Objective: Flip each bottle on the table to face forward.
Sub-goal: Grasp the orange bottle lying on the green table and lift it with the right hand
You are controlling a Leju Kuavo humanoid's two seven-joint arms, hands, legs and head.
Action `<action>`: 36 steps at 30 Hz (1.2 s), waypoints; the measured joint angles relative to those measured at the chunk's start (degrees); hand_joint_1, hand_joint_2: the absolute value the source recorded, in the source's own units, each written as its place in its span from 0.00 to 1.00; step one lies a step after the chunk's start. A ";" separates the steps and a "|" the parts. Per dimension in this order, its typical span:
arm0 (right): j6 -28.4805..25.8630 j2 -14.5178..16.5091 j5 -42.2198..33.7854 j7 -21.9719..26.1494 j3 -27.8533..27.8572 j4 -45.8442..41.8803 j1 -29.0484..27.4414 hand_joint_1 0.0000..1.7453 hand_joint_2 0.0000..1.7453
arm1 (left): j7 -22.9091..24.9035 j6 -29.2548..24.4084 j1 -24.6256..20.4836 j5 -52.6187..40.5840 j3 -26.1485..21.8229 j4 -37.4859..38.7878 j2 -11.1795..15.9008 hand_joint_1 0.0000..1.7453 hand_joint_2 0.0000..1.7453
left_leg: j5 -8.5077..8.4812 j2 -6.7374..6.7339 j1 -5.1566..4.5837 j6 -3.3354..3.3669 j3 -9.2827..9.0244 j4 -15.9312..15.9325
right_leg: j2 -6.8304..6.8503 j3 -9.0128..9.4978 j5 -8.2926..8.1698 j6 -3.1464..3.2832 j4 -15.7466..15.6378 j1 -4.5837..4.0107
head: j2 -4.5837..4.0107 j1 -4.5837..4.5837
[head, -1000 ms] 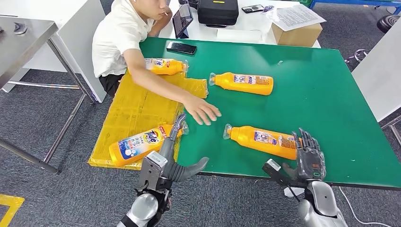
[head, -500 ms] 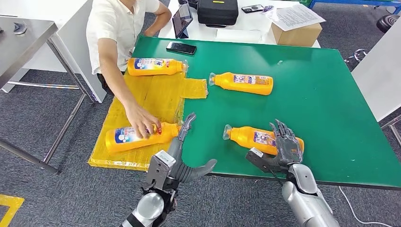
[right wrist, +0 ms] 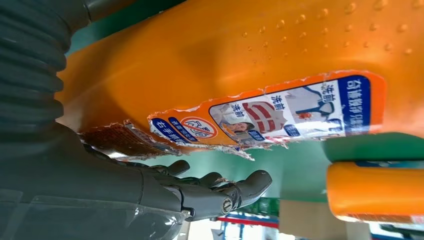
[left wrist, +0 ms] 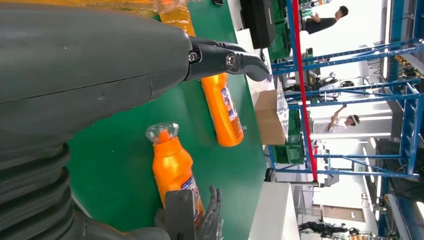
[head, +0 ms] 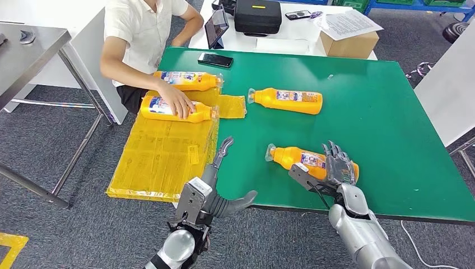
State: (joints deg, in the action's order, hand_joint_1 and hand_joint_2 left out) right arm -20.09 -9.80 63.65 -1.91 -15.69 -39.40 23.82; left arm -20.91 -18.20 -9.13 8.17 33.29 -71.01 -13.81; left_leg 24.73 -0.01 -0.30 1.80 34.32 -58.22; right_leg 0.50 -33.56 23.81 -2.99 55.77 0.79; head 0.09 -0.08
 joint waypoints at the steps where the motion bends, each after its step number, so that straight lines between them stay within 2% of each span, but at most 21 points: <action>1: 0.27 -0.01 0.42 -0.89 -0.03 -0.03 -0.01 0.00 1.00 | 0.20 0.19 0.09 -0.10 -0.02 0.00 0.00 0.00 1.00 | 0.02 0.05 0.00 0.03 -0.08 0.00 | 0.02 0.11 0.04 0.00 -0.02 0.01 | 0.00 0.01; 11: 1.20 -0.86 1.67 -3.01 -0.14 -0.44 -0.17 0.00 1.00 | 0.86 0.81 0.78 -0.58 -0.14 0.00 0.00 0.00 1.00 | -0.03 0.12 -0.03 0.11 -0.34 0.00 | 0.02 0.50 -0.16 -0.22 -0.18 0.03 | 0.00 0.01; 15: 2.61 -0.92 1.72 -3.04 -0.14 -0.71 -0.33 0.82 1.00 | 1.24 1.01 0.89 -0.72 -0.29 -0.01 0.00 0.00 1.00 | -0.02 0.12 -0.02 0.12 -0.39 0.00 | 0.02 0.56 -0.15 -0.21 -0.19 0.03 | 0.00 0.00; 20: 4.98 -1.42 2.09 -3.04 -0.29 -2.09 -1.14 0.83 1.00 | 1.52 1.40 1.08 -0.83 -0.74 -0.04 0.01 0.00 1.00 | -0.03 0.17 -0.02 0.14 -0.41 0.00 | 0.04 0.59 -0.14 -0.21 -0.20 0.03 | 0.00 0.02; 24: 5.21 -1.90 2.15 -3.06 -0.37 -2.72 -1.52 1.00 1.00 | 1.62 1.44 1.16 -0.83 -0.88 -0.05 0.02 0.00 1.00 | -0.04 0.19 -0.02 0.15 -0.41 0.00 | 0.04 0.66 -0.18 -0.26 -0.19 0.03 | 0.00 0.01; 29: 7.74 -2.45 0.19 -2.12 -0.37 -3.16 -1.34 1.00 1.00 | 1.78 1.80 1.13 -0.76 -0.91 -0.04 0.02 0.00 1.00 | 0.01 0.19 0.00 0.14 -0.44 -0.01 | 0.04 0.67 -0.13 -0.28 -0.19 0.01 | 0.00 0.01; 32: 10.43 -3.01 -3.78 1.02 -0.19 -3.03 -0.95 1.00 1.00 | 1.96 2.44 1.06 -0.23 -0.92 -0.04 0.02 0.00 1.00 | 0.09 0.18 0.01 0.15 -0.58 0.00 | 0.03 0.74 -0.04 -0.32 -0.22 0.00 | 0.00 0.01; 36: 16.89 -4.16 -14.20 8.59 1.55 -2.81 -0.54 1.00 1.00 | 1.72 3.30 0.84 1.25 -0.92 0.07 0.05 0.00 1.00 | 0.27 0.13 0.07 0.14 -1.03 0.00 | 0.01 1.19 0.15 -0.24 -0.39 -0.03 | 0.00 0.04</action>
State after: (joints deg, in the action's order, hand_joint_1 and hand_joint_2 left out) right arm -3.20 -13.97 49.45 6.68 -14.14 -42.21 23.28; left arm -19.19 -14.91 -8.29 9.42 32.37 -70.94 -13.76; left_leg 25.01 0.11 -0.23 1.94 33.29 -58.22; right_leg 0.50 -32.37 23.96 -3.23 55.39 0.76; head 0.09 -0.04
